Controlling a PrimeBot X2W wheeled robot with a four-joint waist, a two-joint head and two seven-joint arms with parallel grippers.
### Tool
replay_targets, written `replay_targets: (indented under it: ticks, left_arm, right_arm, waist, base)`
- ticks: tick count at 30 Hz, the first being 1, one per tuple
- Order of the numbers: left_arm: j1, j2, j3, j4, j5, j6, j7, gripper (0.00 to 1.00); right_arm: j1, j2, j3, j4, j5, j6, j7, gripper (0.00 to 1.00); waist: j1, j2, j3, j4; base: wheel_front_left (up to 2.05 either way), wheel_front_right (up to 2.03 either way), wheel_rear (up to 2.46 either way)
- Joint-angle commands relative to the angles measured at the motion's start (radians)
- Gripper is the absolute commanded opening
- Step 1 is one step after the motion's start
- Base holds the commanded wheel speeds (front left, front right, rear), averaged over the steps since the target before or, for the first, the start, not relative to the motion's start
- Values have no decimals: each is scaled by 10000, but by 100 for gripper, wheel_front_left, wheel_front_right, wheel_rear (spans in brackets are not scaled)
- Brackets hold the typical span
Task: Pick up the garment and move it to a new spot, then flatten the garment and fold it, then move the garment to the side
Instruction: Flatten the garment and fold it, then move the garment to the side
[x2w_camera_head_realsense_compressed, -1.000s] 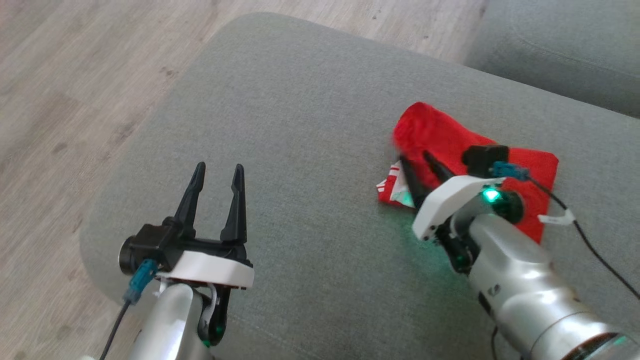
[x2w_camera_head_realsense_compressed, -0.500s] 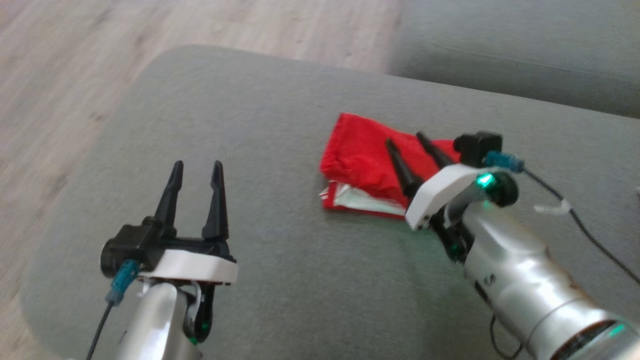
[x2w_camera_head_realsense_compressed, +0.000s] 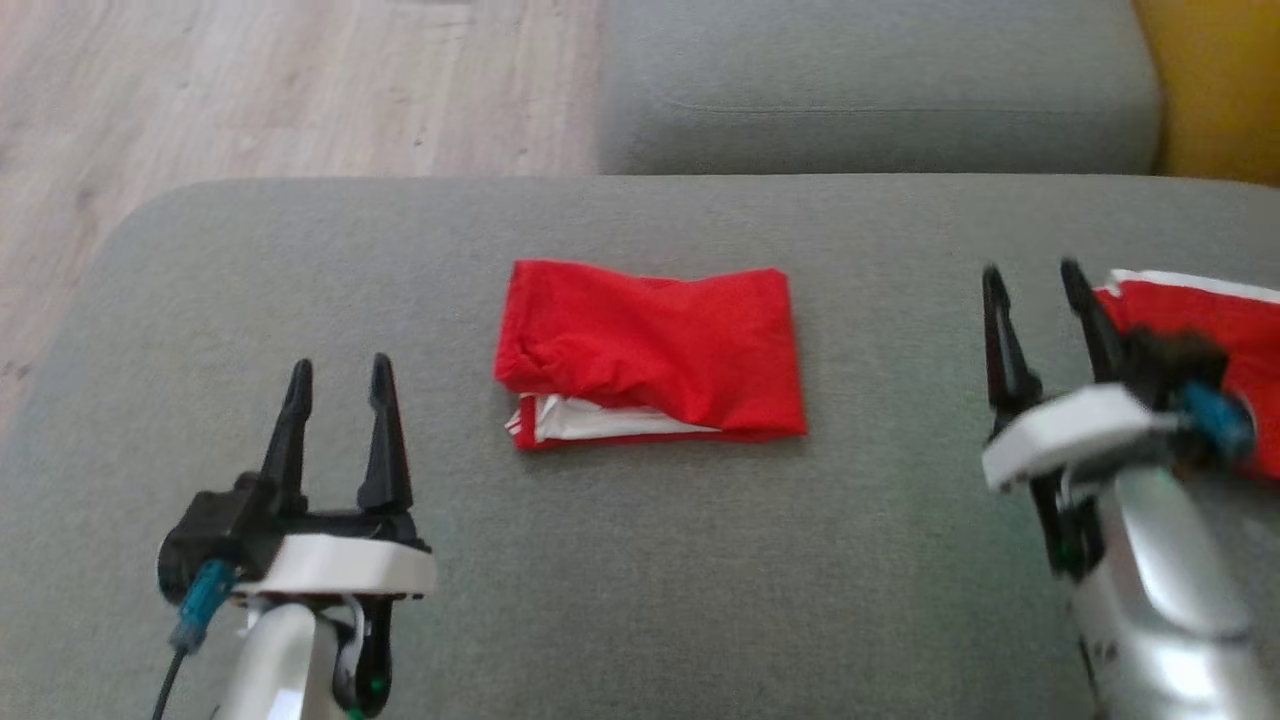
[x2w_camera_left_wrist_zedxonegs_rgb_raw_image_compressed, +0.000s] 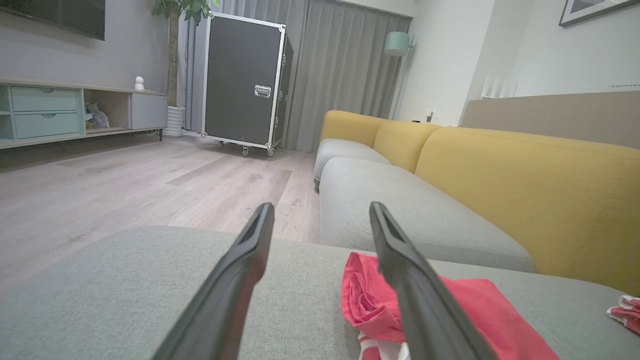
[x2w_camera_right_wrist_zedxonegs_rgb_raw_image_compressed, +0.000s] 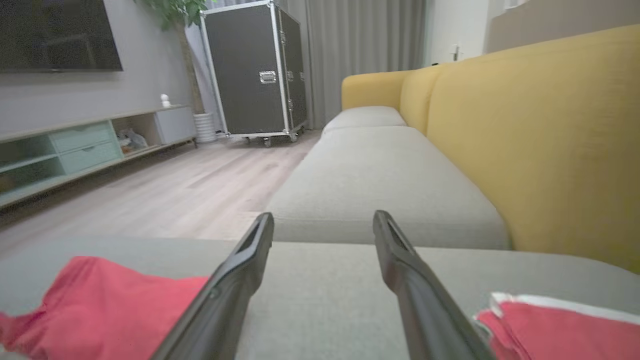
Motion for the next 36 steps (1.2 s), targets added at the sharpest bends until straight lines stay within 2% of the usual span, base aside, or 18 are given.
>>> replay_targets:
  ticks: [1, 3, 7, 13, 27, 36]
  left_arm:
    - [-154, 109, 413, -351, 103, -20, -49, 100]
    - [11, 97, 526, -365, 128, -26, -49, 100]
    - [366, 68, 786, -402, 65, 6, -49, 100]
    - [647, 38, 762, -484, 101, 5, -49, 100]
    - [294, 28, 509, -434, -28, -33, -49, 100]
    - [-299, 27, 210, -340, -121, -59, -49, 100]
  right_arm:
    - [38, 307, -130, -723, -322, -7, -105, 100]
    - [670, 552, -609, -1357, -746, -7, -105, 100]
    - [1700, 794, -918, -2225, -1369, -7, -106, 100]
    - [2224, 838, -960, -2702, -1004, -7, -106, 100]
    - [1930, 841, -939, -2826, -890, -7, -28, 100]
    - [560, 842, -392, -2103, -902, -7, 938, 100]
  waist:
    - [1, -1, -55, -195]
    - [1, -1, -67, -312]
    - [1, -1, -84, -483]
    - [1, -1, -43, -575]
    - [1, -1, 373, -259]
    - [1, -1, 1186, 361]
  base:
    - [0, 0, 0]
    - [0, 0, 0]
    - [0, 0, 0]
    - [0, 0, 0]
    - [0, 0, 0]
    - [0, 0, 0]
